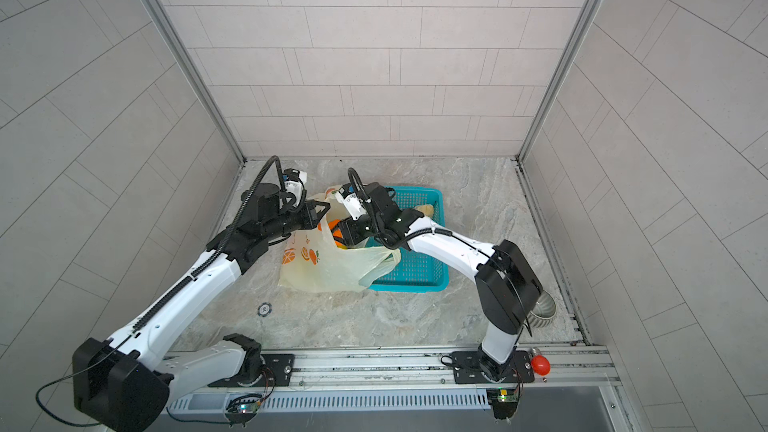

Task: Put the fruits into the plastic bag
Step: 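Carry the orange into the bag and open the right gripper, then withdraw the right gripper from the bag to above the pale pear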

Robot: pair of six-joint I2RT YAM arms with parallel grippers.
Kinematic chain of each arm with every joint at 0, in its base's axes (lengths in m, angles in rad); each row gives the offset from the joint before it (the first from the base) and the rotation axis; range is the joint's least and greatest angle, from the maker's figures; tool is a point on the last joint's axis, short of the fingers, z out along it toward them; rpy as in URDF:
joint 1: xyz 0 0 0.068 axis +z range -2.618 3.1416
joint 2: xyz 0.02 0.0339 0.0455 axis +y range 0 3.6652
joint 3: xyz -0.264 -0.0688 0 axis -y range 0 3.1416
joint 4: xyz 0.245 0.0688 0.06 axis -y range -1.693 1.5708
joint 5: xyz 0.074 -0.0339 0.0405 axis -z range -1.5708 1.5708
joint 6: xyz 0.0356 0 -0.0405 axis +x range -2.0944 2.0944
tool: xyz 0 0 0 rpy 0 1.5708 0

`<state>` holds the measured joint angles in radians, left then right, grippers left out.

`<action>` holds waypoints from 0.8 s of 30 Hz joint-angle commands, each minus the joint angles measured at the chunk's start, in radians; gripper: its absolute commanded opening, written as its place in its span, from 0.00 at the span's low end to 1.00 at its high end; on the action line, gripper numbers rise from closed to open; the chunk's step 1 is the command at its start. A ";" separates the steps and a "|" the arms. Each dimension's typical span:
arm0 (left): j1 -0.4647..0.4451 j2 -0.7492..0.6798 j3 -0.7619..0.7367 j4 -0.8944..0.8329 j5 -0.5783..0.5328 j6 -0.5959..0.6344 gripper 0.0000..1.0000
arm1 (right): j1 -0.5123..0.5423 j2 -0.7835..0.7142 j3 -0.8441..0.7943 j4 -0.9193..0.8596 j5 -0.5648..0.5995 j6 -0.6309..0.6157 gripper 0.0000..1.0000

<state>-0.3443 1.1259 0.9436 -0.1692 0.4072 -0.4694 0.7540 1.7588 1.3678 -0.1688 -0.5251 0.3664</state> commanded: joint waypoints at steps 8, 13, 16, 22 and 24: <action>0.005 -0.034 0.001 -0.021 -0.027 0.026 0.00 | 0.032 0.175 0.156 -0.121 -0.213 -0.062 0.59; 0.004 -0.033 0.000 -0.020 -0.033 0.029 0.00 | 0.025 0.153 0.116 -0.126 -0.158 -0.062 0.72; 0.004 -0.034 0.000 -0.018 -0.052 0.027 0.00 | 0.012 0.130 0.089 -0.124 -0.142 -0.055 0.76; 0.004 -0.060 0.003 -0.040 -0.107 0.042 0.00 | -0.015 0.088 0.026 -0.095 -0.111 -0.020 0.82; 0.004 -0.064 0.007 -0.051 -0.115 0.052 0.00 | -0.027 0.067 0.010 -0.077 -0.101 -0.005 0.82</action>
<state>-0.3344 1.0878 0.9363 -0.2363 0.3210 -0.4461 0.7460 1.8832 1.4002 -0.2440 -0.6533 0.3447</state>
